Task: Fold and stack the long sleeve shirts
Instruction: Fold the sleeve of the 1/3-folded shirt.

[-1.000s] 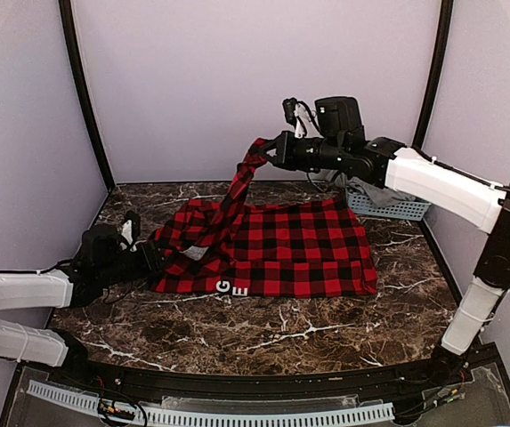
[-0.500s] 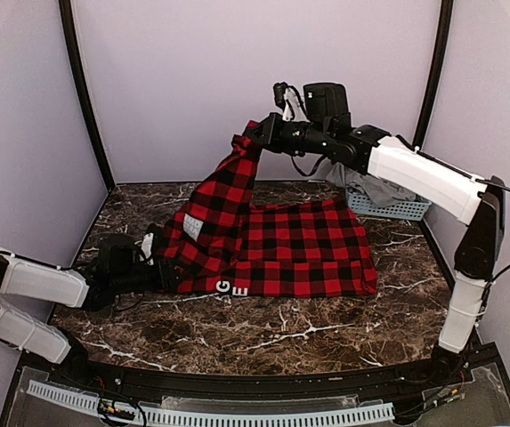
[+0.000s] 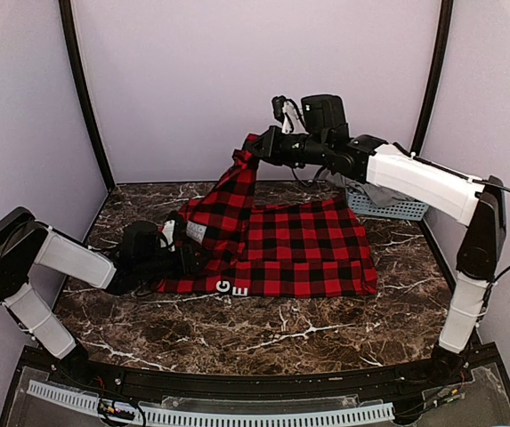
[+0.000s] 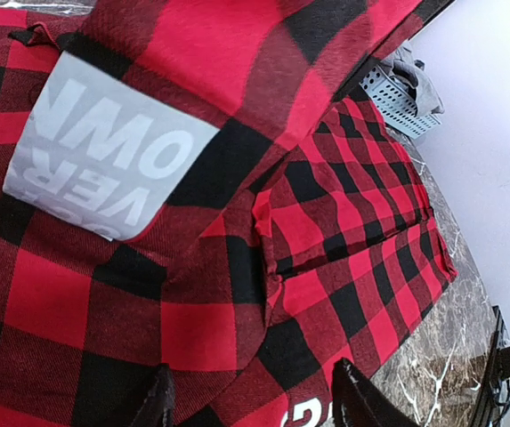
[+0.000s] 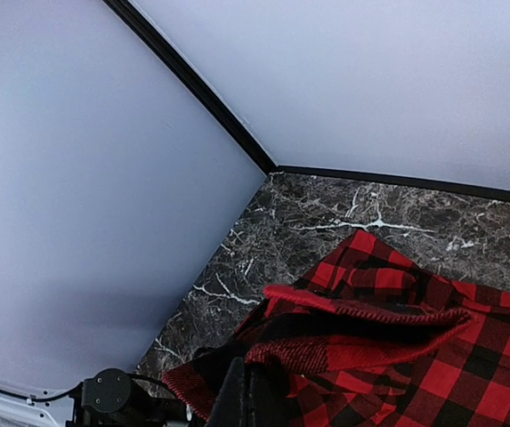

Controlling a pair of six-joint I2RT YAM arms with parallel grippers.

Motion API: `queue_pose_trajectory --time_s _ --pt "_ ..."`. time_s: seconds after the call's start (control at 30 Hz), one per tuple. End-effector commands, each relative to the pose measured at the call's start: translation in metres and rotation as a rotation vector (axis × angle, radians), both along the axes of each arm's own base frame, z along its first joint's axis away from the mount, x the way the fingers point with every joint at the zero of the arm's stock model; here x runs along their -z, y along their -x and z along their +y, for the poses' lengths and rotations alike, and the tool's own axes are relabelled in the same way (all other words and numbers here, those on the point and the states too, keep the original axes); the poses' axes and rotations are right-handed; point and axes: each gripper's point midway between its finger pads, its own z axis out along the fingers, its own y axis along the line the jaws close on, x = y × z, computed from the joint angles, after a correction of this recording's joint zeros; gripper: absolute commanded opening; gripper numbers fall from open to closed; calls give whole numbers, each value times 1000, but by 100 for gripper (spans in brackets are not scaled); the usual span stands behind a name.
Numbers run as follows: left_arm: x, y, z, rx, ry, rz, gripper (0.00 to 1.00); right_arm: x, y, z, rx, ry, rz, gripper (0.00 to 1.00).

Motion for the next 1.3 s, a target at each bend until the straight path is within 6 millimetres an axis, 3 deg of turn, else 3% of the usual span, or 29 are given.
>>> queue_pose_trajectory --time_s 0.0,0.17,0.33,0.4,0.6,0.8,1.27 --pt "-11 -9 2 -40 4 -48 59 -1 15 -8 -27 -34 0 0" --pt "-13 4 12 -39 -24 -41 60 32 35 -21 -22 -19 54 0" --pt "-2 29 24 -19 -66 31 60 68 58 -40 -8 -2 122 0" --pt "-8 35 31 -33 -68 24 61 94 71 -49 1 22 168 0" --pt "-42 32 46 -91 -100 -59 61 144 98 -76 40 68 256 0" --pt "-52 21 48 -107 -161 -83 62 189 120 -96 64 115 333 0" --pt "-36 13 43 -100 -196 -31 62 225 123 -142 180 328 351 0"
